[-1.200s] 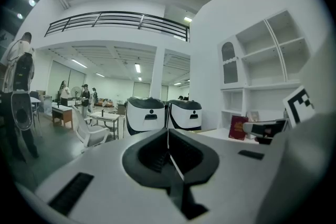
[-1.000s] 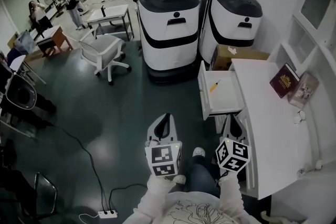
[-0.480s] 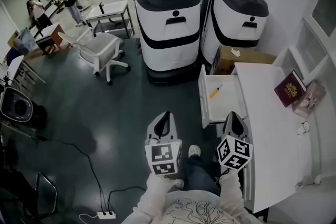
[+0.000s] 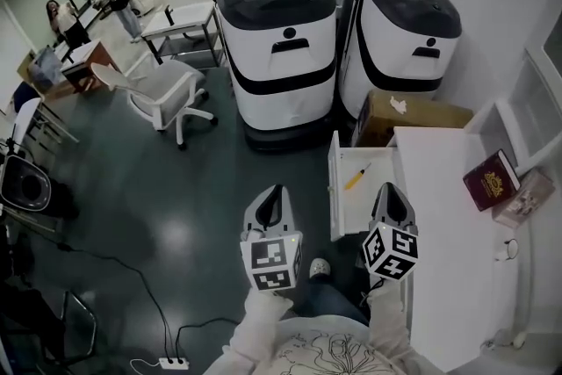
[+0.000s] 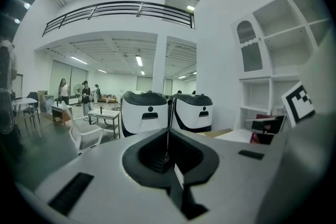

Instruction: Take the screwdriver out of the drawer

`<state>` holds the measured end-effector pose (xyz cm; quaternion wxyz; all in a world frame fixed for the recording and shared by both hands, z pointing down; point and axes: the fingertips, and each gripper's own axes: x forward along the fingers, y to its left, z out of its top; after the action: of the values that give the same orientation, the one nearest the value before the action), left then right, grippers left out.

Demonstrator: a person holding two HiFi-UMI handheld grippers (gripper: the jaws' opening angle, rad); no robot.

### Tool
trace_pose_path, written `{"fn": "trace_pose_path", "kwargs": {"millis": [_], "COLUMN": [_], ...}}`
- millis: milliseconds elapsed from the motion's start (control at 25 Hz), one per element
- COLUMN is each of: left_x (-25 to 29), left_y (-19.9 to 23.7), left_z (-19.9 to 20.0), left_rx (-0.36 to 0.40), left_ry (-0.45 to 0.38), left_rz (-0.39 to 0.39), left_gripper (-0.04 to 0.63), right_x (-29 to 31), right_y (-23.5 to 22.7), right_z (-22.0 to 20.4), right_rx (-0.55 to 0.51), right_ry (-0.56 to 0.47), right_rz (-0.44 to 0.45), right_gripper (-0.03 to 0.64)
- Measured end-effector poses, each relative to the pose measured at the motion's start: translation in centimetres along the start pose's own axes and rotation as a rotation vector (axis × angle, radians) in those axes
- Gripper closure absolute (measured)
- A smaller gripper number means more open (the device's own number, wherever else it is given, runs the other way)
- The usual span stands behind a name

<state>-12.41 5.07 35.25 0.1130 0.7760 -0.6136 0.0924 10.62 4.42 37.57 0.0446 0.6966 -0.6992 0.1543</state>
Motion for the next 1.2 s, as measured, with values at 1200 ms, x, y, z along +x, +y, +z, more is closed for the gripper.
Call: {"fn": "trace_pose_path", "kwargs": {"millis": [1200], "left_x": [22.2], "left_y": [-2.7], "left_z": [0.2], "left_rx": [0.018], "left_ry": [0.128], "left_rz": [-0.049], "left_gripper": [0.586], "right_x": [19.9], "right_y": [-7.1], "right_z": [-1.4], "right_rx": [0.089], "right_ry": [0.151], "right_rz": [-0.045], "right_gripper": [0.614]}}
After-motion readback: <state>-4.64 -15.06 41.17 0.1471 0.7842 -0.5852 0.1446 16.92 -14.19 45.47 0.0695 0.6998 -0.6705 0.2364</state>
